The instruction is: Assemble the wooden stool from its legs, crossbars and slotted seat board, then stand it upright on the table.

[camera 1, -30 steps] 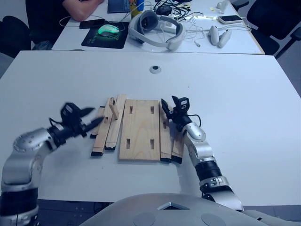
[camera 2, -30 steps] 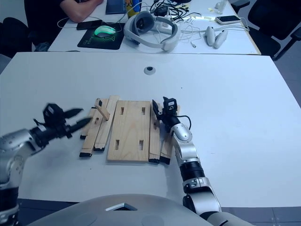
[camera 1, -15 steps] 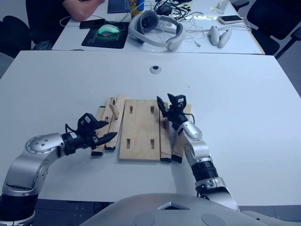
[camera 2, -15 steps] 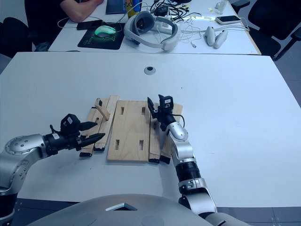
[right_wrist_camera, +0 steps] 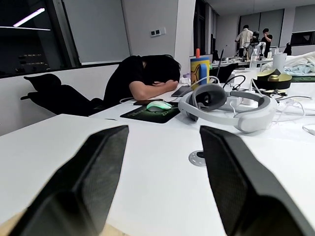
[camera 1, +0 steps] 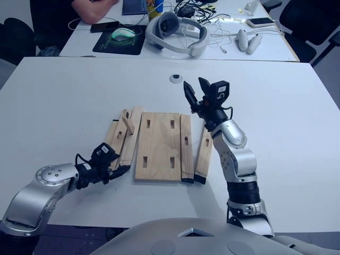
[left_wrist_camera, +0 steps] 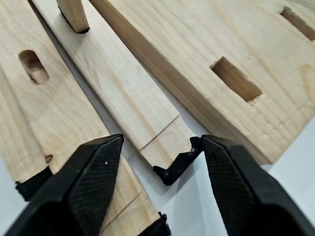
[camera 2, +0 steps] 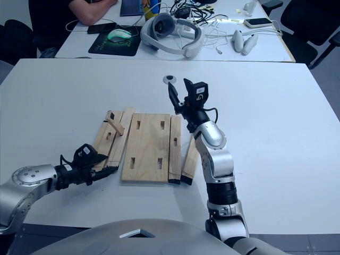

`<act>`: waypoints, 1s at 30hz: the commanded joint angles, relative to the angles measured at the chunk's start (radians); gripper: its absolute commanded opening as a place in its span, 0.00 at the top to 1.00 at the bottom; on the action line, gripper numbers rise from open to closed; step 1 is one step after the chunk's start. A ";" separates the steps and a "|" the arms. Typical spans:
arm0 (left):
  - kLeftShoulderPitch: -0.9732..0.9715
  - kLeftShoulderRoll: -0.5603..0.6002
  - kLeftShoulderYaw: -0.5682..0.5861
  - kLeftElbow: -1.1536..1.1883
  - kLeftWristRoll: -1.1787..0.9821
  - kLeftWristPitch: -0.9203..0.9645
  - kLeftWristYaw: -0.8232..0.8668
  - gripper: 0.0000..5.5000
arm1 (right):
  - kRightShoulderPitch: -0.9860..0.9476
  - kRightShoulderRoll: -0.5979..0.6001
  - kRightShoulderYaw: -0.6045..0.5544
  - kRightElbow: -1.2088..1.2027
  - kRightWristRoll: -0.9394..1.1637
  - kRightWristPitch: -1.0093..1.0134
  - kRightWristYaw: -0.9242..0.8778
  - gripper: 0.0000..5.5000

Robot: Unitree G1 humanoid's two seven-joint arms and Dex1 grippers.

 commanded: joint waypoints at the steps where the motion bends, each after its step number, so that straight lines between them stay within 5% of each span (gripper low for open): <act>1: 0.006 -0.026 -0.037 -0.018 0.010 0.088 0.067 0.46 | -0.018 -0.004 0.006 -0.006 0.010 0.032 -0.003 0.51; 17: -0.062 -0.092 -0.032 -0.003 0.040 0.213 0.230 0.46 | 0.002 -0.001 0.047 0.002 0.001 0.053 -0.017 0.51; 30: -0.125 -0.284 -0.024 0.000 0.038 0.294 0.353 0.46 | 0.006 -0.002 0.070 0.050 -0.019 0.040 -0.026 0.51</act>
